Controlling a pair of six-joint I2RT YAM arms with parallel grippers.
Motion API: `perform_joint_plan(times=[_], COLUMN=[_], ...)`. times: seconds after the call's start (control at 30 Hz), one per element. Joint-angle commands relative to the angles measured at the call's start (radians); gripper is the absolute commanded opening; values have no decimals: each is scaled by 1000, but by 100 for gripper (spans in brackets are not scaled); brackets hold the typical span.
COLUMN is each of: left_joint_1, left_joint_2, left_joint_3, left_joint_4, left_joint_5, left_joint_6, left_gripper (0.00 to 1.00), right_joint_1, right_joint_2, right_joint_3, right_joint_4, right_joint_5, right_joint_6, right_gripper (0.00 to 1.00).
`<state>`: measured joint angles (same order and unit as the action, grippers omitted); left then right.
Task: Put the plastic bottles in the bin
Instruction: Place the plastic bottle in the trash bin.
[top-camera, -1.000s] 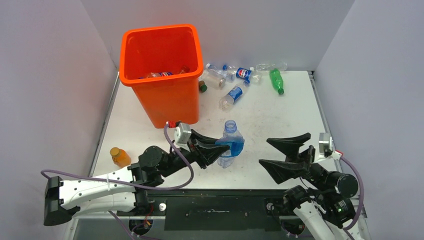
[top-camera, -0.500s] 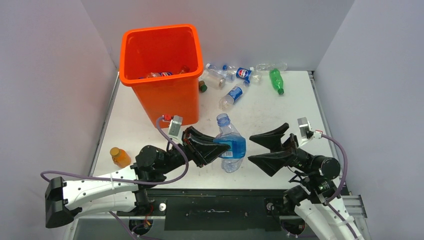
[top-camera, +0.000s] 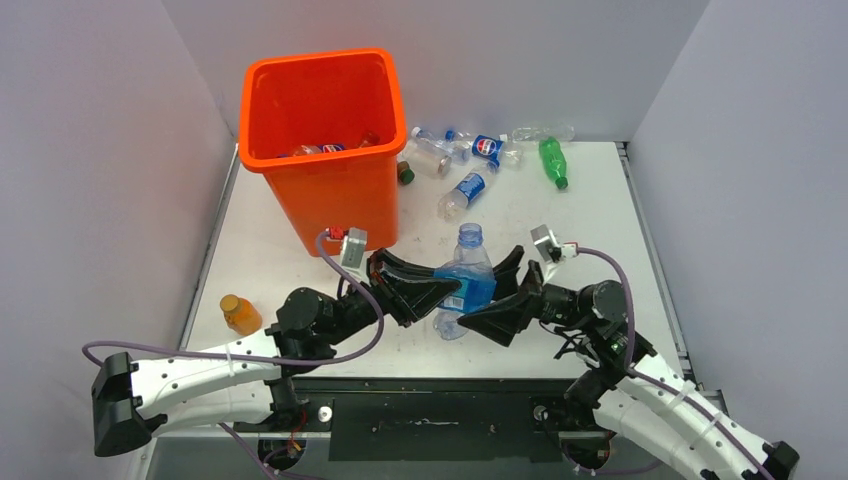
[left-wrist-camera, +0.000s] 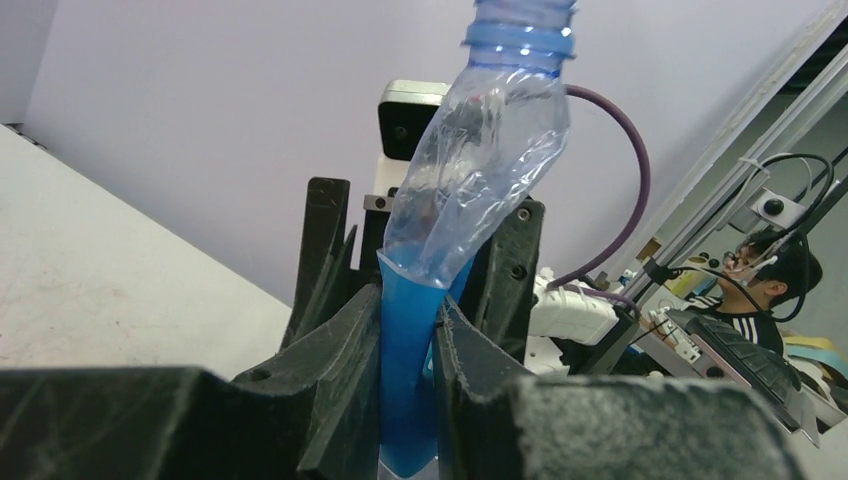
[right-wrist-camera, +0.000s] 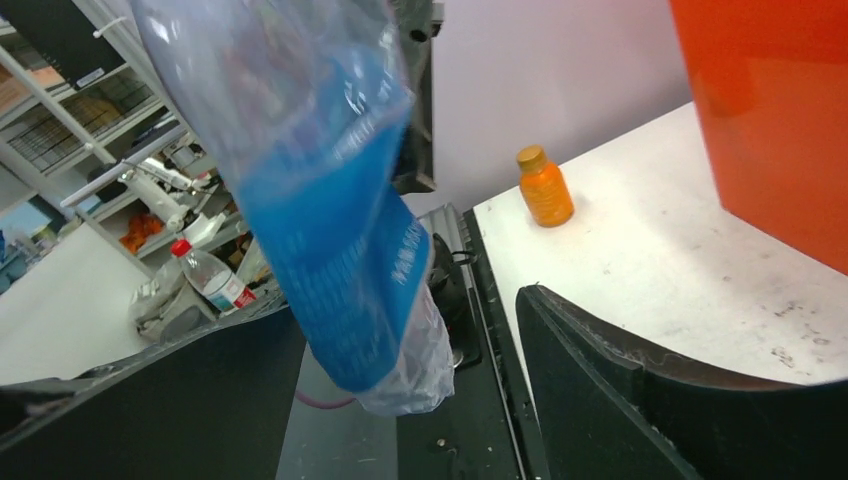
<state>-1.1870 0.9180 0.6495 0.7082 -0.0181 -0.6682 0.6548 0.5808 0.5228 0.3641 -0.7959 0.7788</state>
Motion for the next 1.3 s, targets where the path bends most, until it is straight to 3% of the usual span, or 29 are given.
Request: perform_joint_plan(times=[0.0, 0.2, 0.33, 0.6, 0.8, 0.83, 1.0, 1.27], left_joint_1=[9, 12, 12, 12, 12, 12, 12, 12], left_joint_2=[-25, -54, -77, -101, -122, -128, -181, -251], left_joint_3=[2, -38, -58, -69, -82, -84, -106, -58], left_joint_4=[83, 83, 69, 23, 11, 10, 4, -55], left_joint_5=[-36, -45, -52, -70, -72, -73, -91, -159], left_joint_6=[5, -3, -2, -4, -5, -4, 21, 129], left_gripper=[0, 0, 0, 0, 1, 8, 100, 96], right_joint_1=[161, 296, 310, 313, 313, 312, 313, 314], right_joint_2=[65, 111, 99, 46, 13, 7, -24, -40], right_joint_3=[60, 43, 27, 33, 37, 38, 59, 85], right_joint_4=[-47, 21, 72, 15, -23, -29, -114, -200], right_joint_5=[139, 265, 300, 337, 345, 345, 365, 362], right_joint_6=[-180, -217, -216, -247, -265, -270, -319, -366], right_gripper=[74, 57, 41, 10, 5, 5, 5, 5])
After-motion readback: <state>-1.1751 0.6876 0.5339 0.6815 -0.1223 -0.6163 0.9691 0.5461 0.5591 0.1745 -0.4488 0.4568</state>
